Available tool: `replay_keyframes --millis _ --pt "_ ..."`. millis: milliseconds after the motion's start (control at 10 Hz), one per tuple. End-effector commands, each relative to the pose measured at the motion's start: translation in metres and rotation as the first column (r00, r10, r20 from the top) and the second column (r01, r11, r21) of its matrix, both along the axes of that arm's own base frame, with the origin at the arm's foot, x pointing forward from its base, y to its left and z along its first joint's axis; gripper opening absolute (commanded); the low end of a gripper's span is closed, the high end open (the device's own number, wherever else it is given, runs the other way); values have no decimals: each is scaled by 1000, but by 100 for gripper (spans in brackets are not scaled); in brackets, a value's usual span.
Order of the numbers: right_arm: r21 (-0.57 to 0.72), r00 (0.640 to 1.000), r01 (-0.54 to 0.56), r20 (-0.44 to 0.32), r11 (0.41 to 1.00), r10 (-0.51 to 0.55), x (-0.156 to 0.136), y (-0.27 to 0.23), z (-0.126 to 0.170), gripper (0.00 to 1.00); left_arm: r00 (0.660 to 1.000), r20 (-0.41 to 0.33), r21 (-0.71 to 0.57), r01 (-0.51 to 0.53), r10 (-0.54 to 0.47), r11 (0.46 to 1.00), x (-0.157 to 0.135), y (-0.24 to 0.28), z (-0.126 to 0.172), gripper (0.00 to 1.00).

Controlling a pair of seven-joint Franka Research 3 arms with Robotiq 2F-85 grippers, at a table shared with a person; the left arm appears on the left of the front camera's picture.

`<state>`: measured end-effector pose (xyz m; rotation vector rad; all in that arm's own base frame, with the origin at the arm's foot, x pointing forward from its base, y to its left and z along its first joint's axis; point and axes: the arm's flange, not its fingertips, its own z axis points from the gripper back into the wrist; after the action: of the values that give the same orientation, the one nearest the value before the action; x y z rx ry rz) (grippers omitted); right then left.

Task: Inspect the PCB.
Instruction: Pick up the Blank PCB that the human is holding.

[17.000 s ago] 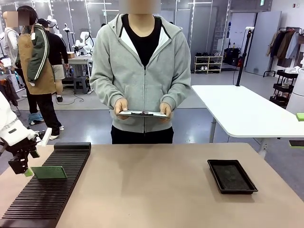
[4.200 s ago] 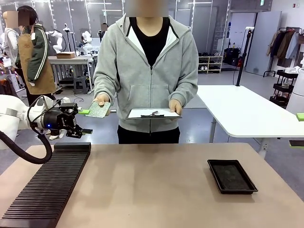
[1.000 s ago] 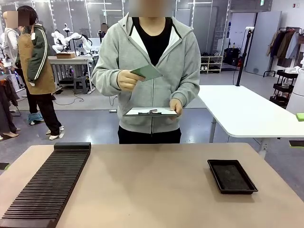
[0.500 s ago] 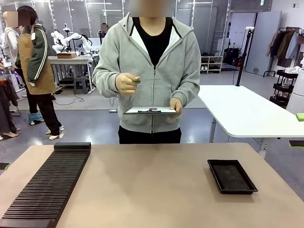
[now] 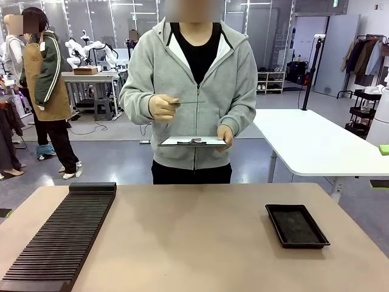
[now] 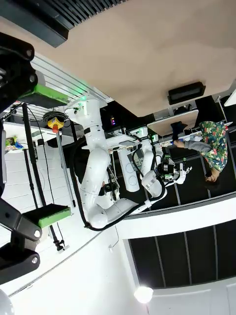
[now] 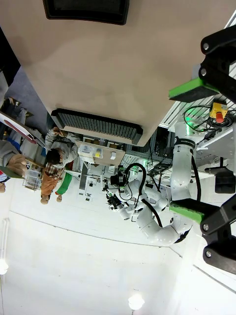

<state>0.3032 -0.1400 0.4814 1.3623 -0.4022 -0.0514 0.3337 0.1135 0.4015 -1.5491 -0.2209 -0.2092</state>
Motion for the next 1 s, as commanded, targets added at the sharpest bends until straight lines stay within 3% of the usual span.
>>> replay_keyframes --millis 0,900 --pt "-3 1000 -2 21 1000 2 -1 -1 1 100 1000 -4 0 0 0 1000 -1 1 0 100" --pt "-3 1000 -2 21 1000 2 -1 -1 1 100 1000 -4 0 0 0 1000 -1 1 0 100"
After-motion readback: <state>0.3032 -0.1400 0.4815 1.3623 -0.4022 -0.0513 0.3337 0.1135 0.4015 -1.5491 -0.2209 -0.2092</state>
